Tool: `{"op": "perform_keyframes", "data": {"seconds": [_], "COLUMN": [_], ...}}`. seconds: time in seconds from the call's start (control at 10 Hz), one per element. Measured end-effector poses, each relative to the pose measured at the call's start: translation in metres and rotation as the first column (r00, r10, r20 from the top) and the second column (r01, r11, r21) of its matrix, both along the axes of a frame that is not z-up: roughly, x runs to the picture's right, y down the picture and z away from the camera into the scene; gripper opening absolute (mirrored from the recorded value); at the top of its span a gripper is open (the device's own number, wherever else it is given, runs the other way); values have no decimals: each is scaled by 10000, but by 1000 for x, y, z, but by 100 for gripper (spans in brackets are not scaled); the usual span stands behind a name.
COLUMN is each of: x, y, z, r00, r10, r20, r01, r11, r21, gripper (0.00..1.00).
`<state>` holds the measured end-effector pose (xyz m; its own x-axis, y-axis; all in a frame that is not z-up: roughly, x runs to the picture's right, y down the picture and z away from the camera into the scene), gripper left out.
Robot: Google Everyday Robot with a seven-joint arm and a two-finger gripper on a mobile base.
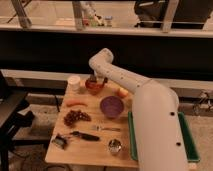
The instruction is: Wipe red bowl with eraser
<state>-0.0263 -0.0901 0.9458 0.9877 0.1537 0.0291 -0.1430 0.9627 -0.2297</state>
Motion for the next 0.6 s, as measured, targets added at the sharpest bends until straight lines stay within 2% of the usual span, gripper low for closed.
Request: {"op": "perform_keyframes", "data": {"seconds": [0.5, 0.6], "x": [-14, -20], "y": [11, 11], "z": [-13, -15], "r00": [9983, 9977], "r10": [16, -32], "r20": [576, 681], "r01": [-13, 33], "r11": [10000, 10000], "r21": [-51, -21], "gripper": [6, 2]}}
